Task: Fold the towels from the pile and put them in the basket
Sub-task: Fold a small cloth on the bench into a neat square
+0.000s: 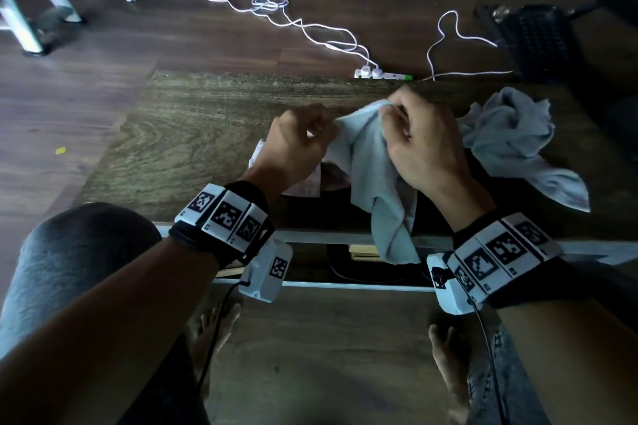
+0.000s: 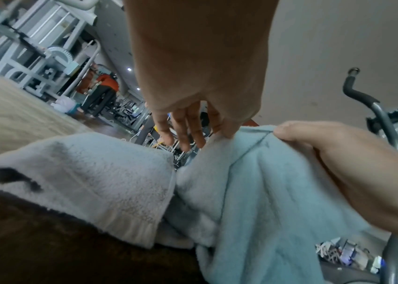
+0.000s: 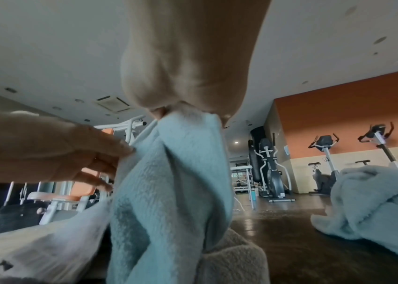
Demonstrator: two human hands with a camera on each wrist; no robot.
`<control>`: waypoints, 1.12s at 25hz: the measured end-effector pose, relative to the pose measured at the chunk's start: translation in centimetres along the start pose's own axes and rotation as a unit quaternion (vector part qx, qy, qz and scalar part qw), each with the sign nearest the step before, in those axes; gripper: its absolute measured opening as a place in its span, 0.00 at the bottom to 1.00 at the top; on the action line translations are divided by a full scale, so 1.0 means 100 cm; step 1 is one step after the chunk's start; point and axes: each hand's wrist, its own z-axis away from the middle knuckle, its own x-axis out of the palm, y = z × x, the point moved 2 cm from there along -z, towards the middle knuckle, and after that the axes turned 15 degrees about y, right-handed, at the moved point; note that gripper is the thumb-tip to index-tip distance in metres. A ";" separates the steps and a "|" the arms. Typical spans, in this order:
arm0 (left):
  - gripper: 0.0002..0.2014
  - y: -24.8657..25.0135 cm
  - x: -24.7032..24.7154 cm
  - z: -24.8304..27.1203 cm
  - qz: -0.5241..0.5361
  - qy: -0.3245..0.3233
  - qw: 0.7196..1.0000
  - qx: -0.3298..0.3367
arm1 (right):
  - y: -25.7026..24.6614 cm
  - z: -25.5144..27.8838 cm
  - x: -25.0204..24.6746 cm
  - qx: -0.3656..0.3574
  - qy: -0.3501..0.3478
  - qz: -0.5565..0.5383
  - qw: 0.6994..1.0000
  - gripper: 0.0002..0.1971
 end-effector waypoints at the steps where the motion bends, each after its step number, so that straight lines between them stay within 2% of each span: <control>1: 0.09 0.003 0.000 0.001 0.035 -0.010 0.999 -0.016 | 0.003 0.000 -0.002 -0.015 0.031 0.003 0.999 0.09; 3: 0.09 0.013 0.000 0.002 0.100 -0.034 0.994 -0.016 | 0.003 0.000 -0.003 -0.054 0.030 -0.024 0.998 0.16; 5: 0.09 0.023 0.001 0.005 0.152 -0.065 0.986 0.013 | -0.002 0.005 -0.001 -0.102 -0.031 -0.048 0.993 0.22; 7: 0.09 0.028 0.002 0.007 0.138 -0.092 0.985 0.043 | -0.008 0.010 0.001 -0.119 -0.056 -0.033 0.991 0.13; 8: 0.09 0.028 0.002 0.008 0.108 -0.098 0.988 0.055 | -0.009 0.010 0.000 -0.109 -0.054 -0.015 0.992 0.09; 10: 0.07 0.022 0.002 0.004 0.027 -0.103 0.992 0.071 | -0.005 0.007 -0.008 -0.063 -0.024 0.040 0.997 0.09; 12: 0.07 0.010 -0.003 -0.001 -0.068 -0.110 0.989 0.070 | 0.004 -0.001 -0.018 0.026 0.055 0.087 0.994 0.08; 14: 0.09 -0.006 -0.014 -0.010 -0.140 -0.087 0.986 0.028 | 0.021 -0.010 -0.025 0.107 0.135 0.077 0.982 0.08; 16: 0.05 -0.016 -0.025 -0.016 -0.160 -0.052 0.986 -0.018 | 0.035 -0.011 -0.025 0.130 0.170 0.016 0.977 0.10; 18: 0.04 -0.018 -0.027 -0.016 -0.130 -0.054 0.990 -0.025 | 0.037 -0.005 -0.014 0.084 0.123 -0.013 0.989 0.17; 20: 0.04 -0.008 -0.020 -0.008 -0.095 -0.096 0.991 -0.005 | 0.023 0.010 0.004 0.025 0.002 -0.023 0.999 0.22; 22: 0.07 0.005 -0.011 0.000 -0.061 -0.141 0.988 0.019 | 0.010 0.021 0.020 -0.027 -0.096 -0.022 0.995 0.21; 23: 0.07 0.007 -0.008 0.002 -0.055 -0.144 0.988 0.028 | 0.004 0.023 0.024 -0.046 -0.113 -0.014 0.992 0.16; 25: 0.02 0.005 -0.011 -0.005 -0.076 -0.106 0.991 0.030 | 0.003 0.018 0.025 -0.025 -0.093 -0.011 0.995 0.07; 28: 0.11 -0.010 -0.030 -0.020 -0.131 -0.029 0.991 -0.012 | 0.017 0.003 0.014 0.091 0.005 0.026 0.996 0.10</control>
